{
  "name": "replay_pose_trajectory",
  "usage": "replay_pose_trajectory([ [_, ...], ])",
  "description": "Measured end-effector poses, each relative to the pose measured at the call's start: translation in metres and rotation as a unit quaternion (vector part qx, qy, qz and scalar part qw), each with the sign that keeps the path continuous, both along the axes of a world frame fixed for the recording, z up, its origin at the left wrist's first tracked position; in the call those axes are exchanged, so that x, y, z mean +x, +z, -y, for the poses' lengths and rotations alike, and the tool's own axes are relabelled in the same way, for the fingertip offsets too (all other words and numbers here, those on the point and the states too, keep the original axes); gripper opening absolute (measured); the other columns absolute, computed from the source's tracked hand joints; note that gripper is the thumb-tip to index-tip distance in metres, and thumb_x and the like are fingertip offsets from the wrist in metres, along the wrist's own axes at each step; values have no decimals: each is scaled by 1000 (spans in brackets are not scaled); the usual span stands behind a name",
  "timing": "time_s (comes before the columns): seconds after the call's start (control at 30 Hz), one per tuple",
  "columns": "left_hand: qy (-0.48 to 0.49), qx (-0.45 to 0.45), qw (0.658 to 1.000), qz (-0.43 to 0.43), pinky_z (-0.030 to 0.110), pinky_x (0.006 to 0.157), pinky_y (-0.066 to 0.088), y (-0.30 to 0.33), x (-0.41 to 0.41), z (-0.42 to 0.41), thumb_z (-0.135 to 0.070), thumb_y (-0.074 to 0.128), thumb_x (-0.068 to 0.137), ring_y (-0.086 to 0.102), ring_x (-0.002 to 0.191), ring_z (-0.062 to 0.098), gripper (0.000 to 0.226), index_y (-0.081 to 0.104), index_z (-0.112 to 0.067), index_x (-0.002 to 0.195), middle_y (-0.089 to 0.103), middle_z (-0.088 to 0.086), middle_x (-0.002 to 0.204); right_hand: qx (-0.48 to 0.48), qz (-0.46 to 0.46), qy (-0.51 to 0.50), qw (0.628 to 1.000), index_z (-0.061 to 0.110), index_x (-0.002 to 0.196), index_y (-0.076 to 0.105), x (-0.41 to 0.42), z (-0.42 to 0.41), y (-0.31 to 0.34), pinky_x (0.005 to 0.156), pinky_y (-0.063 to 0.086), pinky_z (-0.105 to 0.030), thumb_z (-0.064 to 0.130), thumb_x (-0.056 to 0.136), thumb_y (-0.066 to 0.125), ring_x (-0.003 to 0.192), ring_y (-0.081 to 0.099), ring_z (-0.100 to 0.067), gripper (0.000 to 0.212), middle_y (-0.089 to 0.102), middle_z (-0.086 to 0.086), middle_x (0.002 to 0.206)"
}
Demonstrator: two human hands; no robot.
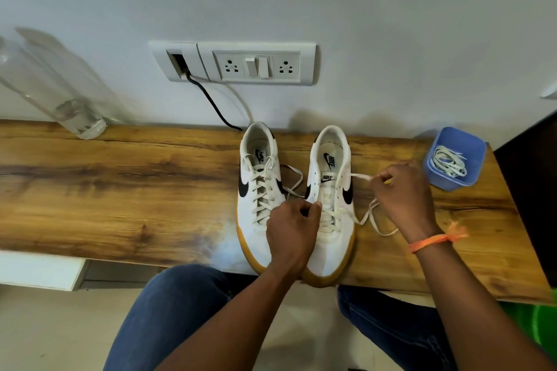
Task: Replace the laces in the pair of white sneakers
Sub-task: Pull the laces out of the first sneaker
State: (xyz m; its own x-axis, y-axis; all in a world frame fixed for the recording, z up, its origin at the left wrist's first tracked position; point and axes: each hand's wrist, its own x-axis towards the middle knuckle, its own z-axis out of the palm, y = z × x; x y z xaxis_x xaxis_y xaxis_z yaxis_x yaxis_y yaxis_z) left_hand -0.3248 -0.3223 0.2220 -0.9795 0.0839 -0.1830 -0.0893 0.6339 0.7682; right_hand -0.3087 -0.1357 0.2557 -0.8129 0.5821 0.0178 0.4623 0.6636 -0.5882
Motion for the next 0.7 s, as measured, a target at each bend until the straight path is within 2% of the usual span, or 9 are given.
replay_pose_trajectory([
  [0.07, -37, 23, 998, 34, 25, 62, 52, 7, -10, 6, -39, 69, 88, 64, 63, 5, 25, 76, -19, 75, 70, -8, 67, 17, -1, -33, 999, 14, 84, 70, 3, -8, 1, 67, 34, -27, 14, 85, 65, 85, 52, -21, 5, 54, -14, 111],
  [0.17, -116, -32, 991, 58, 25, 62, 50, 31, -35, 18, -24, 70, 88, 64, 63, 10, 14, 76, -17, 78, 69, -5, 70, 42, -4, -42, 998, 14, 111, 67, 2, -1, 1, 75, 46, -30, 16, 86, 69, 99, 57, -31, 25, 45, -14, 125],
  [0.27, -178, -156, 971, -9, 34, 76, 57, 53, -41, 26, -23, 62, 91, 67, 85, 17, 15, 75, -19, 98, 73, 0, 93, 27, -33, 64, 997, 21, 91, 70, -2, 19, 2, 70, 43, -21, 15, 84, 71, 90, 54, -16, 10, 49, -4, 110],
  [0.33, -240, -195, 951, -12, 39, 85, 56, 55, -20, 23, -23, 57, 95, 67, 100, 24, 26, 69, -23, 118, 71, 5, 112, -11, -3, 133, 991, 25, 79, 71, 0, 33, -4, 67, 41, -17, 16, 82, 74, 85, 52, -10, 10, 51, 2, 99],
  [0.4, -318, -229, 920, 18, 40, 94, 52, 44, 9, 17, -23, 52, 99, 58, 120, 27, 48, 44, -25, 146, 53, 10, 142, -18, 33, 174, 984, 22, 85, 75, 4, 45, -13, 73, 45, -20, 19, 82, 76, 91, 53, -12, 5, 48, 3, 102],
  [0.43, -346, -249, 904, 28, 42, 96, 50, 36, 22, 15, -23, 52, 100, 50, 130, 28, 62, 24, -25, 155, 35, 12, 155, -9, 46, 187, 981, 20, 90, 76, 6, 49, -18, 76, 49, -24, 20, 83, 75, 94, 54, -14, 8, 45, 3, 104],
  [0.5, -361, -279, 889, 37, 43, 98, 49, 20, 37, 13, -20, 55, 99, 27, 146, 31, 86, -8, -24, 157, -2, 14, 165, 1, 55, 193, 980, 18, 95, 76, 8, 53, -23, 79, 53, -32, 21, 85, 73, 94, 55, -17, 11, 39, 3, 106],
  [0.57, -357, -300, 884, 22, 43, 99, 48, 10, 44, 12, -16, 57, 98, 12, 151, 32, 95, -18, -21, 155, -15, 16, 163, 16, 54, 191, 980, 18, 90, 74, 8, 55, -23, 77, 54, -35, 20, 85, 72, 92, 55, -18, 6, 37, 3, 106],
  [0.7, -359, -308, 881, 15, 42, 97, 50, 8, 42, 11, -14, 60, 97, 18, 150, 31, 95, -16, -17, 155, -11, 17, 164, 42, 41, 190, 980, 14, 81, 65, 8, 61, -16, 70, 53, -32, 18, 87, 66, 84, 55, -16, 7, 36, 2, 107],
])
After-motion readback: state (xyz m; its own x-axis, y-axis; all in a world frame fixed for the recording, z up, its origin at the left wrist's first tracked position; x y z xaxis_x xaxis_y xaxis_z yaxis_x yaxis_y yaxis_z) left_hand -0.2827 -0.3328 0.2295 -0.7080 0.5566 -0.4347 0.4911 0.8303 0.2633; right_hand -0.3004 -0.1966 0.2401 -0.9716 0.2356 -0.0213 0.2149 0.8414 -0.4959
